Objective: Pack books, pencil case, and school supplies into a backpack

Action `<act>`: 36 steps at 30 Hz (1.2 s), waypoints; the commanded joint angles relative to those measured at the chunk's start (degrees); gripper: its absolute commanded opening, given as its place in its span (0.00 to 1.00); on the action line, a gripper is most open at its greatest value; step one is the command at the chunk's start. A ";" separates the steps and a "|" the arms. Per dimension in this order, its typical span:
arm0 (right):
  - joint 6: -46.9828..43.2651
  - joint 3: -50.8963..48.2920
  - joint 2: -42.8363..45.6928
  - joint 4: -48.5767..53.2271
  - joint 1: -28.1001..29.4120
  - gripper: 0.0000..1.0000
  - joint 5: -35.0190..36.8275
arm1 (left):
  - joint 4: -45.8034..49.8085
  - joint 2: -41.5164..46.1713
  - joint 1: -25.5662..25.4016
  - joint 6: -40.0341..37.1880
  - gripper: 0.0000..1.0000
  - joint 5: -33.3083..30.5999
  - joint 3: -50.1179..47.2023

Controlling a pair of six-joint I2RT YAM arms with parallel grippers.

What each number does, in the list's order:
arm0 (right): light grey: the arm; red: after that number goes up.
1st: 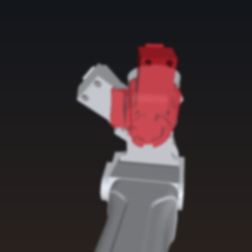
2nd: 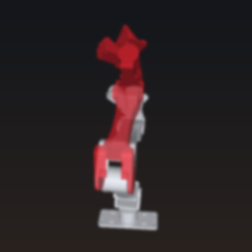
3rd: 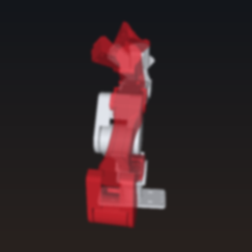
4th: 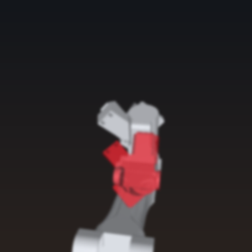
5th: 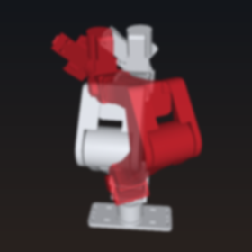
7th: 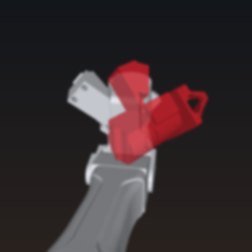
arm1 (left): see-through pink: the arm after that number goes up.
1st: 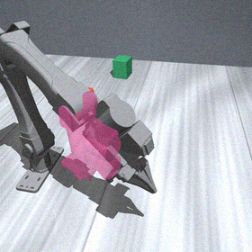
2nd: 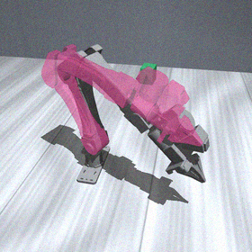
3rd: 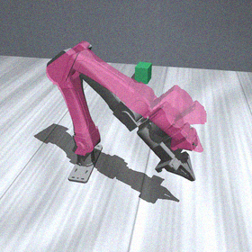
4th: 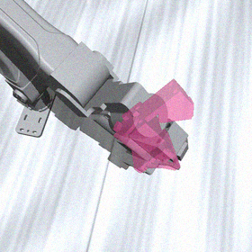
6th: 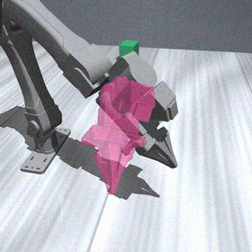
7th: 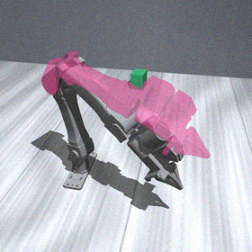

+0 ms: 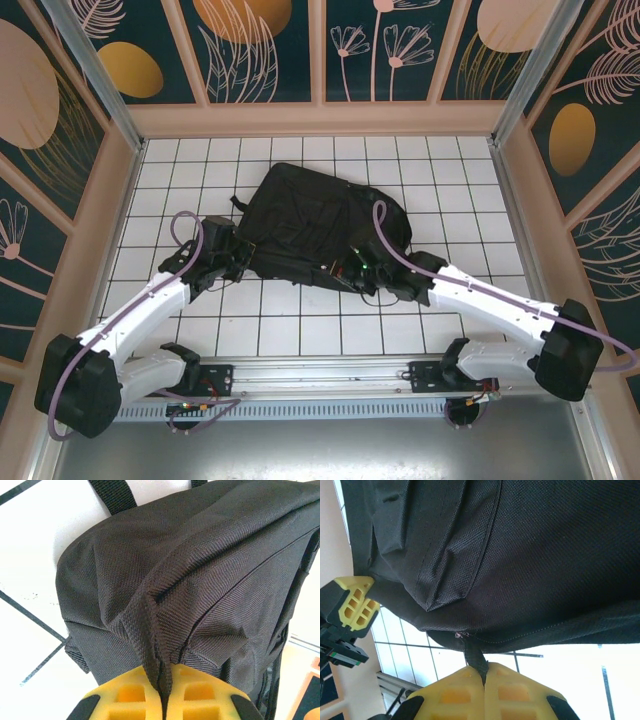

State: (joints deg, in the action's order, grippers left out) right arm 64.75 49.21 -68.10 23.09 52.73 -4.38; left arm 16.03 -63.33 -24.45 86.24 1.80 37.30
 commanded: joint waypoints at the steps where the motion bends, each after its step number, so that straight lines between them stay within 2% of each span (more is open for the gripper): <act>1: -7.59 3.23 -0.77 8.02 -2.06 0.00 -0.96 | 3.17 0.93 1.27 -2.12 0.00 -8.53 0.63; 6: -10.72 3.67 -0.05 9.10 -3.96 0.00 -4.51 | 3.48 0.96 1.67 -2.56 0.00 -9.03 0.41; 15: -8.90 -0.27 4.48 8.53 -7.20 0.00 -8.25 | 3.50 1.36 3.05 -3.01 0.00 -9.42 -0.27; 20: -1.37 -5.88 8.53 3.74 -8.67 0.00 -12.46 | 2.91 1.63 3.44 -2.75 0.00 -9.19 -0.92; 24: 10.04 -13.40 12.13 -7.95 -8.05 0.00 -16.55 | 1.49 1.47 3.44 -2.39 0.00 -8.16 -1.42; 30: 15.95 -15.10 14.78 -9.88 -7.98 0.00 -15.94 | 1.69 1.88 3.45 -2.94 0.00 -8.84 -1.63; 31: 14.85 -14.61 14.90 -10.11 -7.99 0.00 -15.84 | 1.21 1.98 3.44 -2.99 0.00 -8.54 -2.07; 33: 9.72 -10.77 13.28 -5.97 -8.20 0.14 -14.70 | 0.38 1.98 3.44 -2.83 0.00 -7.85 -2.78; 36: 3.87 -5.40 10.10 1.38 -8.78 0.16 -12.51 | -0.42 1.81 3.44 -2.83 0.00 -7.27 -3.50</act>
State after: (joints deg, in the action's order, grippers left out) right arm 73.43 39.38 -56.66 19.18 44.60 -18.94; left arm 16.27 -61.95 -22.17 84.23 -0.64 35.05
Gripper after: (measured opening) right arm 0.161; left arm 0.063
